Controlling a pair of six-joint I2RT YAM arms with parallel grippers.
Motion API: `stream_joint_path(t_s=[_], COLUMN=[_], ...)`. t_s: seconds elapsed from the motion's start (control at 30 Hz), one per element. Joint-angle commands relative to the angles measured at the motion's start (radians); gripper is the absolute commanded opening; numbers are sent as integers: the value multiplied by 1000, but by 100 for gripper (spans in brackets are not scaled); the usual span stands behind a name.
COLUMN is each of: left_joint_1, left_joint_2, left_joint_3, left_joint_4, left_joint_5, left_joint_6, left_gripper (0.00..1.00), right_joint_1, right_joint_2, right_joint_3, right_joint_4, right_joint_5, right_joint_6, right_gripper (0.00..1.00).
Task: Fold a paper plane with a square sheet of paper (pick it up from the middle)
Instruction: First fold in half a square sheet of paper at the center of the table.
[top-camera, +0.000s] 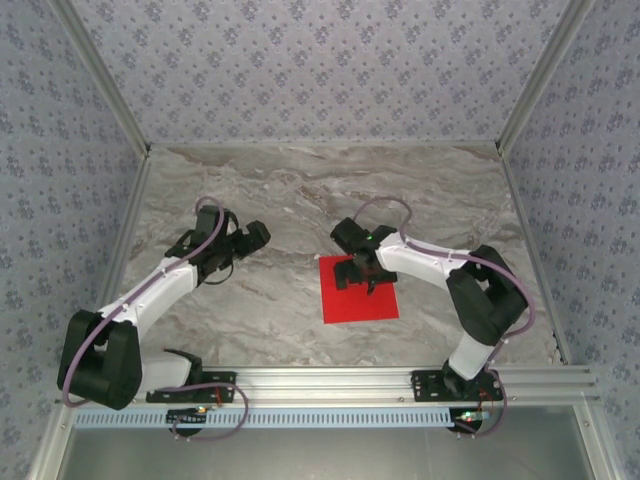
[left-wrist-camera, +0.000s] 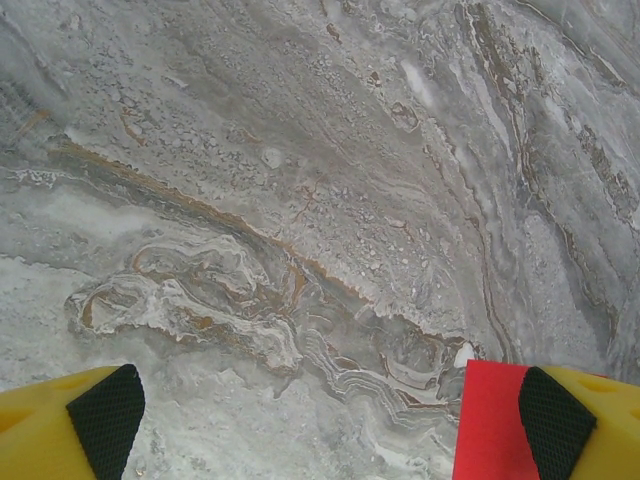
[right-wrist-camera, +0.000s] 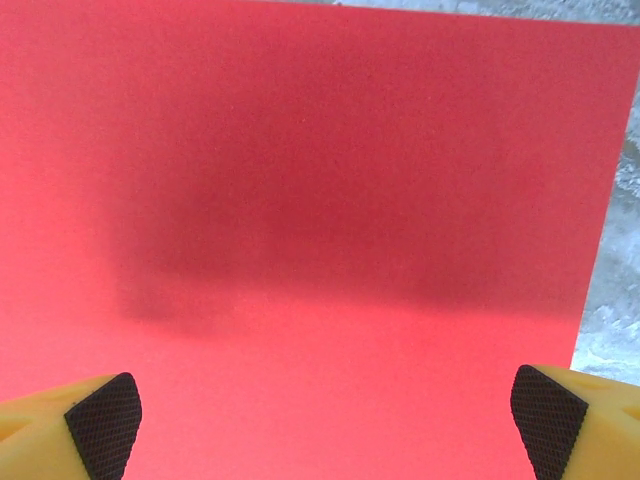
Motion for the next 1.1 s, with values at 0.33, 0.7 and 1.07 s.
stream_joint_path(t_s=[0.33,0.7,1.07], left_joint_1=[-13,-20,-39], left_joint_2=[-7,4,35], left_joint_3=[-17,-19,-9], left_joint_4=[21,36,41], left_joint_5=[0,18,19], left_joint_6=[-20,-35,-47], left_gripper=[99,99,99], right_joint_1=[42,9,-20], right_joint_2=[114,164,211], right_joint_3=[59,-1,-62], right_joint_4=[-29,19,61], right_joint_5=[2,-32,-29], right_joint_6=[99,104,93], right_gripper=[100,100,93])
